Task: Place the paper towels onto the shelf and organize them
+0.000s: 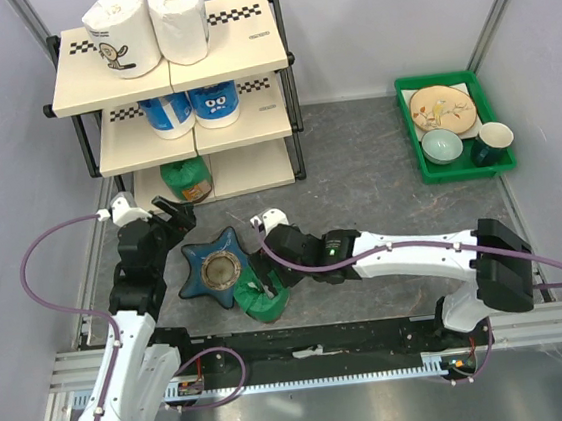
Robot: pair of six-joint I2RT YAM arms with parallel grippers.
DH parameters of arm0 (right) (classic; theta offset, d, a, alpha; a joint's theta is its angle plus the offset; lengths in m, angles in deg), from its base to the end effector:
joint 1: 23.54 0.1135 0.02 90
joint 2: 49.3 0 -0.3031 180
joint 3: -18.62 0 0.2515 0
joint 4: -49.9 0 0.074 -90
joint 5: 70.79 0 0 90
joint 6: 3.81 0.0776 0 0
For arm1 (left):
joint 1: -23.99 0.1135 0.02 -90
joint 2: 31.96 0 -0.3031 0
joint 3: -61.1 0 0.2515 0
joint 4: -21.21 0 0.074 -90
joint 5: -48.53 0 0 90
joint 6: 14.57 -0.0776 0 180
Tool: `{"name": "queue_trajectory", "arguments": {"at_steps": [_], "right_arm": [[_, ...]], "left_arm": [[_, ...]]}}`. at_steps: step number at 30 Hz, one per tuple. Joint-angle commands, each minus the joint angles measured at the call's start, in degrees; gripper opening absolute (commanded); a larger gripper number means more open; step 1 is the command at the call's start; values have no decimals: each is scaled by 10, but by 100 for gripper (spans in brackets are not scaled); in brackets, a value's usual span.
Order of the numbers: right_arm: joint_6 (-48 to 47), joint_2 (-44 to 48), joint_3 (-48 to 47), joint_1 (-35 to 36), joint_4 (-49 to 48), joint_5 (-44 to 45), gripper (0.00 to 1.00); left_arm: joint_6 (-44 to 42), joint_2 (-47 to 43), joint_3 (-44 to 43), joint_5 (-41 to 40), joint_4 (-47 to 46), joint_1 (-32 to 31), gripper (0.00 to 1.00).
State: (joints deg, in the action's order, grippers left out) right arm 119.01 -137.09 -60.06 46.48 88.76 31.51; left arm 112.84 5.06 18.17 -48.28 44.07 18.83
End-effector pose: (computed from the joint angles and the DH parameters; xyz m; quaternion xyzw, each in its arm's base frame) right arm 0.1375 0.3298 0.2653 -0.2596 0.8919 0.2164 0.3005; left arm 0.1728 -0.0064 0.2779 -0.2568 0.7608 -0.1712 0.5709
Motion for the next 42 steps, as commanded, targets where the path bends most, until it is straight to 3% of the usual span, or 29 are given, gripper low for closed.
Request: {"name": "queue_trajectory", "arguments": {"at_steps": [1, 15, 22, 28, 42], "right_arm": [[7, -23, -24, 3, -12, 12, 96], [-4, -84, -41, 6, 6, 48, 85], [18, -91, -39, 6, 11, 95, 63], [44, -71, -37, 7, 13, 128, 55], [102, 17, -10, -19, -43, 310, 52]], "left_arm": [[-28, 1, 2, 18, -16, 2, 89], [-91, 38, -34, 46, -8, 2, 89], [-91, 53, -36, 65, -13, 2, 89], [-102, 49, -37, 65, -9, 3, 89], [-99, 47, -36, 87, -1, 9, 89]]}}
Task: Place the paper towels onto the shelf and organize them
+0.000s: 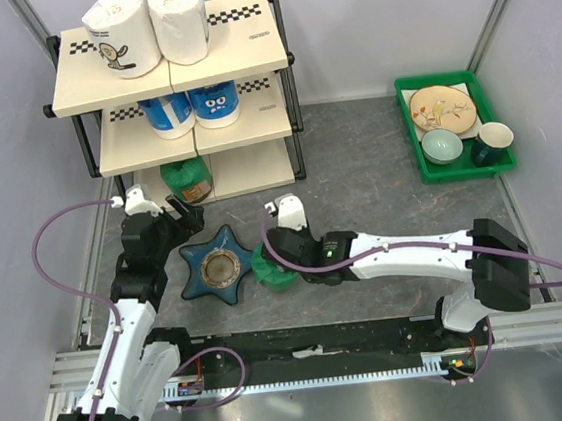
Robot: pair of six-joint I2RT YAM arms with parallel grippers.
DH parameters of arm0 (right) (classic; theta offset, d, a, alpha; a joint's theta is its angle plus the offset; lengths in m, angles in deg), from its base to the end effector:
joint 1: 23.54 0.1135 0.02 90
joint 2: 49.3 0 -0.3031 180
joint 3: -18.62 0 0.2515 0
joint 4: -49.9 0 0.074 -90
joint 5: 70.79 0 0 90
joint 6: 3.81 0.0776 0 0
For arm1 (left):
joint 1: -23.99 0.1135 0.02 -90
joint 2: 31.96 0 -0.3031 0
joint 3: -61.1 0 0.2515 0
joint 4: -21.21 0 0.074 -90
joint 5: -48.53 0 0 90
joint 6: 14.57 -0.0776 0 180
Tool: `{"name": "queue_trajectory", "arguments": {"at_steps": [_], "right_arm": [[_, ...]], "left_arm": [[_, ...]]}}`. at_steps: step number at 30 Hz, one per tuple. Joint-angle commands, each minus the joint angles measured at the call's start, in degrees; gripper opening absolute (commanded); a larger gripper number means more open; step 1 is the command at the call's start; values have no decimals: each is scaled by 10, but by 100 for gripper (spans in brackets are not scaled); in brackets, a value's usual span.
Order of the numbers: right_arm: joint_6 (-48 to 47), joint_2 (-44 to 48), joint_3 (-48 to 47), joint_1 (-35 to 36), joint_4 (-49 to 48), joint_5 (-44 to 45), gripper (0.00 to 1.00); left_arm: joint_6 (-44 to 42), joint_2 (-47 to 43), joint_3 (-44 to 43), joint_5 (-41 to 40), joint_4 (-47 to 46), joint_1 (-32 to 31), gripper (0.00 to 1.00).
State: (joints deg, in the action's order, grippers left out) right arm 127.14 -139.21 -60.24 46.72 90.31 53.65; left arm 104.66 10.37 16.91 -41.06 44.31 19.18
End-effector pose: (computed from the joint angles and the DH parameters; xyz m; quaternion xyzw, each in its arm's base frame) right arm 0.1603 0.3168 0.2605 -0.1336 0.8970 0.1023 0.4087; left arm 0.1879 -0.0164 0.2709 -0.1726 0.8071 -0.1681 0.5391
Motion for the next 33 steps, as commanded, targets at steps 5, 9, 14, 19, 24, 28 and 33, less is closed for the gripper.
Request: {"name": "queue_trajectory", "arguments": {"at_steps": [5, 9, 14, 19, 24, 28, 33], "right_arm": [[-1, 29, -17, -85, -143, 66, 50], [-45, -22, -70, -115, -172, 63, 50], [-78, -95, -173, -131, -187, 48, 51], [-95, -162, -233, -135, -211, 49, 51], [-102, -203, -263, -144, -248, 70, 51], [-109, -233, -286, -154, -281, 76, 52], [-125, -279, -331, -163, -300, 71, 52]], "left_arm": [[-15, -7, -23, 12, 0, 8, 89], [-15, -8, -25, -2, 8, 10, 90], [-10, -9, -25, -3, 14, 13, 91], [-4, -12, -22, -2, 16, 20, 91], [12, -7, -20, -23, 24, 34, 93], [14, -1, -22, -23, 27, 42, 94], [15, 0, -21, -16, 25, 43, 94]]}}
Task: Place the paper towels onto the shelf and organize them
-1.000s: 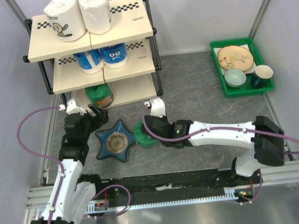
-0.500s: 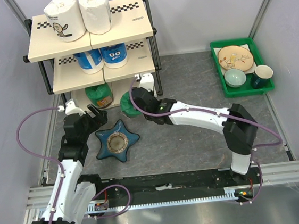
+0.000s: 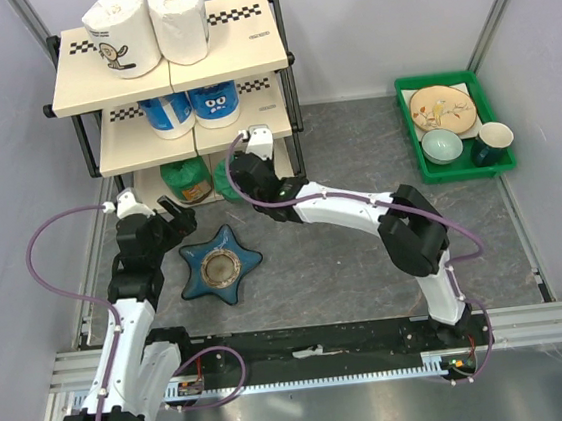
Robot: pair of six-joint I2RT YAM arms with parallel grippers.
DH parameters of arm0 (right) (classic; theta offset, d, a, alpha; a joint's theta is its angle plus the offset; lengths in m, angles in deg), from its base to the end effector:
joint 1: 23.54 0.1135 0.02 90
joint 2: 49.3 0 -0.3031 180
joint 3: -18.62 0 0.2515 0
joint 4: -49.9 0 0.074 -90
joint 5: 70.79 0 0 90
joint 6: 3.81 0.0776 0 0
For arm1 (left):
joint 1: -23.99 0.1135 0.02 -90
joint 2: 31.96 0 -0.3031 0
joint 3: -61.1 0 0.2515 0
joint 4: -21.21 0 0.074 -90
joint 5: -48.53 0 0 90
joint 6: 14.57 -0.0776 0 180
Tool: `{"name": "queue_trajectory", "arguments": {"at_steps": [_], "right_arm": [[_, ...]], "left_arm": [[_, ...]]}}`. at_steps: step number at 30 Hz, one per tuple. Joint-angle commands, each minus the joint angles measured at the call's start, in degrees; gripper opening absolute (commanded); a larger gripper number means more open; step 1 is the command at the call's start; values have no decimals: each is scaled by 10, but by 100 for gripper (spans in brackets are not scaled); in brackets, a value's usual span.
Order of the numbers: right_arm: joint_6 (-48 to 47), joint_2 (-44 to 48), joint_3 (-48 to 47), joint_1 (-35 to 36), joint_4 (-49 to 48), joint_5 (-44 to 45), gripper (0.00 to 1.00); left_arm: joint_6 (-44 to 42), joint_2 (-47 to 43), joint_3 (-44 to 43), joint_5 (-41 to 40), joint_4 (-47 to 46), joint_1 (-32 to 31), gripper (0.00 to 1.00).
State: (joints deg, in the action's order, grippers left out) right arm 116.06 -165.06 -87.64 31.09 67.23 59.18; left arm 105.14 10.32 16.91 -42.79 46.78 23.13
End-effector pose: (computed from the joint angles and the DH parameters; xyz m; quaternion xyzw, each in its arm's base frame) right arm 0.3410 0.3943 0.2847 0.0032 0.8203 0.1154 0.5601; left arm 0.1860 -0.0010 0.2650 -0.2146 0.8090 -0.1349 0.5303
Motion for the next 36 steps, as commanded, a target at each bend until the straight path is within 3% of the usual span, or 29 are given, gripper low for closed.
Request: {"name": "queue_trajectory", "arguments": {"at_steps": [1, 7, 21, 36], "right_arm": [[-16, -27, -75, -8, -70, 12, 52], [-30, -79, -128, -13, -70, 2, 52], [-47, -130, -155, -20, -106, 6, 53], [-53, -162, -178, -26, -109, -5, 66]], "left_arm": [[11, 3, -21, 1, 1, 4, 94], [10, 3, -20, 2, 2, 4, 94], [13, 7, -20, 4, 0, 7, 94], [14, 9, -20, 11, -1, 7, 94]]}}
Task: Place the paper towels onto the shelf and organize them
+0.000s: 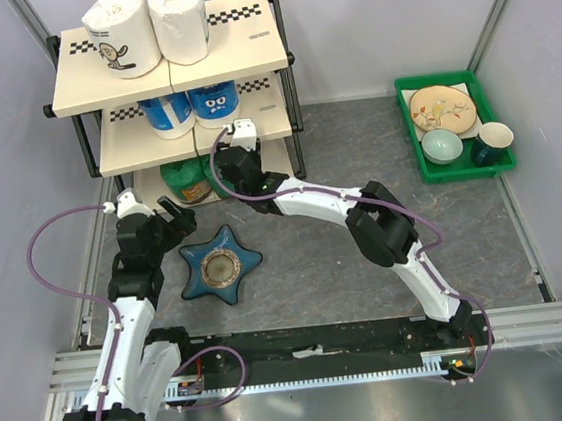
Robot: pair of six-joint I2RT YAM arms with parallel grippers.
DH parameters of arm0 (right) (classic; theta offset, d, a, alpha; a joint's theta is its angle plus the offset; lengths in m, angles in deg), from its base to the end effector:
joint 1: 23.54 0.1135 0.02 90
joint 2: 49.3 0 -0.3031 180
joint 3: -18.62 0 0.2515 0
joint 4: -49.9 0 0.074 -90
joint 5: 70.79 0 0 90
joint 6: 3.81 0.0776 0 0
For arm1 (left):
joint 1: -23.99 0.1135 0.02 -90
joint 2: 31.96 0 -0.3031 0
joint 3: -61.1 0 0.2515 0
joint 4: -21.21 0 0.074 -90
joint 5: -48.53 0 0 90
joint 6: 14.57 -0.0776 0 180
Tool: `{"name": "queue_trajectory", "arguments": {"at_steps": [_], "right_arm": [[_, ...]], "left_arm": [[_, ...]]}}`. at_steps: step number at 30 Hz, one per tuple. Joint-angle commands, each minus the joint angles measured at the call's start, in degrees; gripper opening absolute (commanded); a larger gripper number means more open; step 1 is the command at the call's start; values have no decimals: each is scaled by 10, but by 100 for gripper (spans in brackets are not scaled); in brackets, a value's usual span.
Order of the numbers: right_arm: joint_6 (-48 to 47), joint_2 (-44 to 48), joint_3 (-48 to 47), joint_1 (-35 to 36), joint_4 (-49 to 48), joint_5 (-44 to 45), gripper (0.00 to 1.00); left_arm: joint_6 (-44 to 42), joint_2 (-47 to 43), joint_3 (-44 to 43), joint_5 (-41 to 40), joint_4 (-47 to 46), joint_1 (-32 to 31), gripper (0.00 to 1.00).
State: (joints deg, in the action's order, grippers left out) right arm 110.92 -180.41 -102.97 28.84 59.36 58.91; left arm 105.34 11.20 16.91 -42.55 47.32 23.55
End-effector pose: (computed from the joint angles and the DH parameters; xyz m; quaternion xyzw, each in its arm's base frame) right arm 0.4017 0.4400 0.2568 0.0086 0.7906 0.1244 0.5995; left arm 0.1877 0.0000 0.2611 -0.2195 0.8147 -0.1328 0.5201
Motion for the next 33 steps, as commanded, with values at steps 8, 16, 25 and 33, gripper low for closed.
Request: {"name": "queue_trajectory", "arguments": {"at_steps": [8, 16, 25, 33], "right_arm": [[-3, 5, -3, -8, -30, -4, 74], [-22, 52, 50, -8, -69, -28, 83], [-28, 124, 130, -8, -117, -54, 86], [-29, 185, 195, -7, -105, -141, 87]], "left_arm": [[11, 0, -19, 7, -6, 3, 94], [13, 2, -17, 8, -10, 18, 94], [13, 5, -16, 20, -13, 24, 94], [11, 13, -16, 22, -17, 28, 94]]}}
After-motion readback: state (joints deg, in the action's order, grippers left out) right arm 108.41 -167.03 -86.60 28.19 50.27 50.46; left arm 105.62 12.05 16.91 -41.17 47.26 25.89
